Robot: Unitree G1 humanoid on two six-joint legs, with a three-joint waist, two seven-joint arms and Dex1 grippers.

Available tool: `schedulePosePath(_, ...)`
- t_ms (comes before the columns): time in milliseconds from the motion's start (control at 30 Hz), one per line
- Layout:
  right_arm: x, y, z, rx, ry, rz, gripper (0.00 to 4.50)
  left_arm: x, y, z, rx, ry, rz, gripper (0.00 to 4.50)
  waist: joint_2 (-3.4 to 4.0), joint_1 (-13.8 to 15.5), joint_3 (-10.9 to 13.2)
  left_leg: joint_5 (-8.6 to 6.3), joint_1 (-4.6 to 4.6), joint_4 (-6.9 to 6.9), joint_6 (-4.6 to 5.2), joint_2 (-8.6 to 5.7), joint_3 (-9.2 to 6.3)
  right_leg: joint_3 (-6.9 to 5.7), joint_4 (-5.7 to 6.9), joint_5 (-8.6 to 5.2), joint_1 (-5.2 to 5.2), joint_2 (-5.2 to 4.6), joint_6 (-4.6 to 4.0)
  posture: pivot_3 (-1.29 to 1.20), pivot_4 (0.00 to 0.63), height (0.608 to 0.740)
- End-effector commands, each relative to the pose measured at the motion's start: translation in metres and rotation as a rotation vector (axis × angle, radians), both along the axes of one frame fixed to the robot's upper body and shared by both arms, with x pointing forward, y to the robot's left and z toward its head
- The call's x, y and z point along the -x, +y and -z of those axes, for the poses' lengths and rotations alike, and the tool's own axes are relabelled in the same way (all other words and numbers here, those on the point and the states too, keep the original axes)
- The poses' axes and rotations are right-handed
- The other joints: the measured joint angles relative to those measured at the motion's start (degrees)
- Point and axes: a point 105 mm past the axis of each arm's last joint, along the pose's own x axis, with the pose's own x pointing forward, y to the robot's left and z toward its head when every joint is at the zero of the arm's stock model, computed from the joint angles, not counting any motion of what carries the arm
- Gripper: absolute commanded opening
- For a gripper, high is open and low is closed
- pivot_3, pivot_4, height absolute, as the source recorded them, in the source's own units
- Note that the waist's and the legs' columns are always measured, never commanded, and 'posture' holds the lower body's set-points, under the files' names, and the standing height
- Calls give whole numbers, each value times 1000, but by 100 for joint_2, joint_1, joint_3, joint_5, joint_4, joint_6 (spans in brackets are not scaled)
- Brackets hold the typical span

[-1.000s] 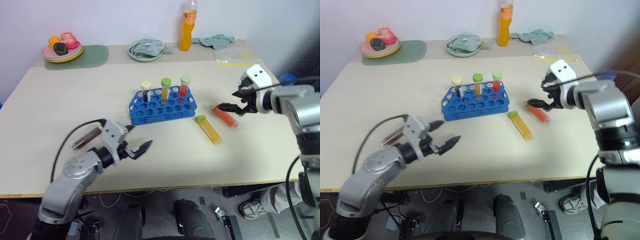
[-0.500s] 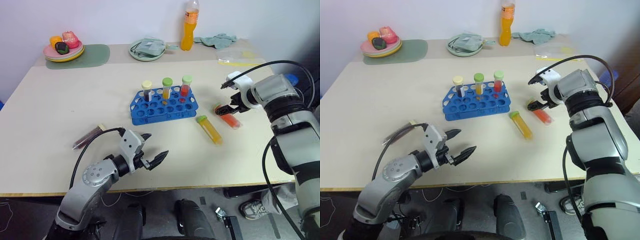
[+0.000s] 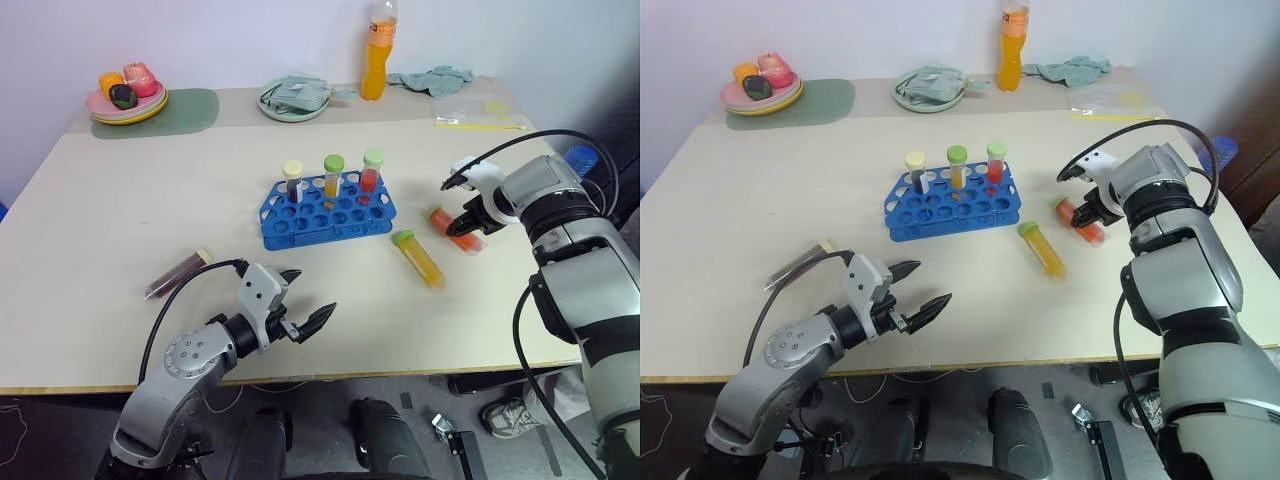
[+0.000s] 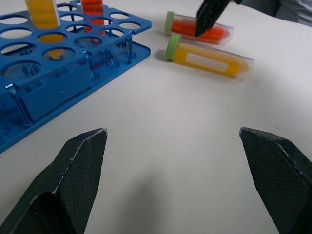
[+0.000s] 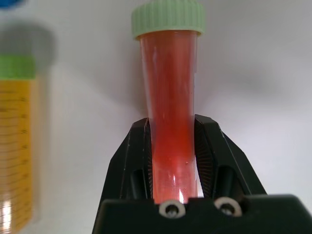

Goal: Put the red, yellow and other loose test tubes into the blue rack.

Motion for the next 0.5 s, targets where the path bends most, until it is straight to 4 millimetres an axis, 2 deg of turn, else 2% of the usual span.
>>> schedulePosePath(33, -7, 18, -40, -128, -201, -88, 774, 2, 3, -15, 30, -59, -17, 4500, 4, 8, 2, 0, 0, -1, 0, 0, 0, 1, -1, 0, 0, 0, 0, 0, 150, 740)
schedulePosePath(100, -2, 37, -54, -250, -376, -181, 774, -1, 8, -15, 33, -63, -53, 4500, -1, 34, -1, 0, -1, -4, 0, 0, -4, -1, -2, 0, 0, 1, 0, 0, 150, 740)
schedulePosePath(133, 6, 53, -61, -350, -478, -231, 774, -3, 11, -15, 34, -71, -71, 4500, -6, 44, -3, 0, -2, -3, 1, 1, -8, -3, -2, -1, 1, 2, 0, 0, 150, 740)
schedulePosePath(200, 26, 73, -71, -562, -609, -222, 774, -7, 16, -18, 37, -90, -104, 4500, -4, 43, -3, -2, -5, -3, 4, 2, -14, -7, -4, -1, 2, 3, 1, 0, 150, 740)
schedulePosePath(233, 33, 77, -72, -628, -637, -197, 774, -8, 18, -19, 39, -97, -114, 4500, -1, 25, -2, -2, -6, -1, 4, 2, -15, -6, 0, -1, 2, 3, 2, 0, 150, 740)
schedulePosePath(300, 48, 94, -67, -744, -700, -176, 774, -18, 27, -23, 44, -136, -195, 4500, 4, 33, 0, -2, -5, 3, 3, 1, -9, -1, 7, 0, 0, 2, 3, 0, 150, 740)
schedulePosePath(367, 58, 126, -56, -801, -848, -144, 774, -33, 37, -27, 60, -172, -287, 4500, 2, 32, -5, -2, -3, 5, 3, 1, -13, -3, 10, 0, 1, 2, 2, 0, 150, 740)
schedulePosePath(500, 53, 145, -50, -852, -995, 16, 774, -43, 38, -29, 62, -204, -305, 4500, 3, -9, -5, -1, 5, 7, 1, 1, -9, -1, 20, 1, 2, 5, 2, 0, 150, 740)
